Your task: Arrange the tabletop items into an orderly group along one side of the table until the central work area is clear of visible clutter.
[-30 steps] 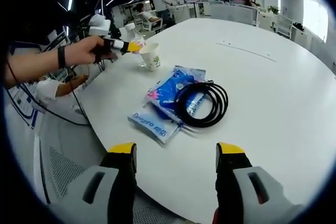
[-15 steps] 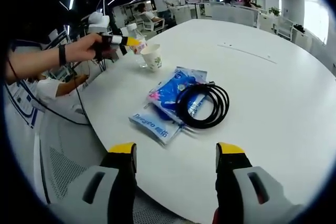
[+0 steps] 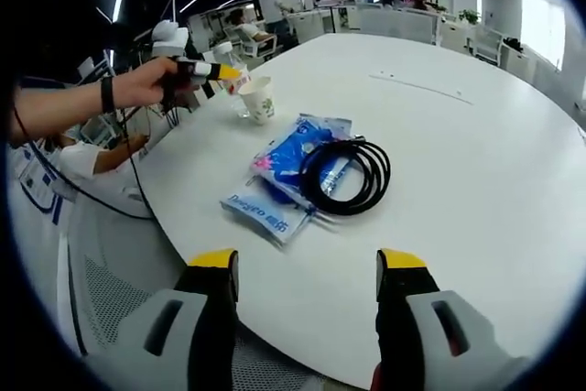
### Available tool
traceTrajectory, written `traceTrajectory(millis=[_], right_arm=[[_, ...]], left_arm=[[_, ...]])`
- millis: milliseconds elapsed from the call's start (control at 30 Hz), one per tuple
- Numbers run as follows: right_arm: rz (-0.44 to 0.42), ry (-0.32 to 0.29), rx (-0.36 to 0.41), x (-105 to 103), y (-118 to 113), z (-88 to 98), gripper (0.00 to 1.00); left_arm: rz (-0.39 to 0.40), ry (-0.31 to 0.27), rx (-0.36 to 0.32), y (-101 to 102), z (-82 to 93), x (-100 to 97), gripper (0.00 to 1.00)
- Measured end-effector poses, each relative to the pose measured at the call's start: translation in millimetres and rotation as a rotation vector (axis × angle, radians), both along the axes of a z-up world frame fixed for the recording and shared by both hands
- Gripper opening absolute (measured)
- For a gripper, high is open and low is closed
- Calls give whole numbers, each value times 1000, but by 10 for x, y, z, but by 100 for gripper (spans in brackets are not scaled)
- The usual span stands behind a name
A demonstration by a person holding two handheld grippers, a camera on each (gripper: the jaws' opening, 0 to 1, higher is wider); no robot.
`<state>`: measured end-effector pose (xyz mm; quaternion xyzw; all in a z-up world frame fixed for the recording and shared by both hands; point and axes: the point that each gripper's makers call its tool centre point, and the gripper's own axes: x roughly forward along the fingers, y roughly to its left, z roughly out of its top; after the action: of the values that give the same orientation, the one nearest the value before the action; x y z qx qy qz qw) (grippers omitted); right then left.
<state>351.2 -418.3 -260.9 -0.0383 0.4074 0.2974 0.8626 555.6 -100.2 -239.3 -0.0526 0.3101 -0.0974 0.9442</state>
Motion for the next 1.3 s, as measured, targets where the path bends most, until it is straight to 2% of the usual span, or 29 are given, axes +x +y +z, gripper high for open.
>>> traceTrajectory(millis=[733, 867, 1067, 1300], right_arm=[[-25, -15, 18, 7, -48, 28, 59], [-28, -17, 19, -7, -58, 36, 59], [-32, -20, 21, -16, -74, 40, 60], [-34, -21, 22, -15, -91, 40, 60]], left_arm=[[171, 46, -7, 44, -7, -61, 35], [105, 49, -5, -16, -5, -56, 35], [75, 45, -10, 27, -5, -72, 37], [-27, -19, -11, 25, 133, 19, 45]])
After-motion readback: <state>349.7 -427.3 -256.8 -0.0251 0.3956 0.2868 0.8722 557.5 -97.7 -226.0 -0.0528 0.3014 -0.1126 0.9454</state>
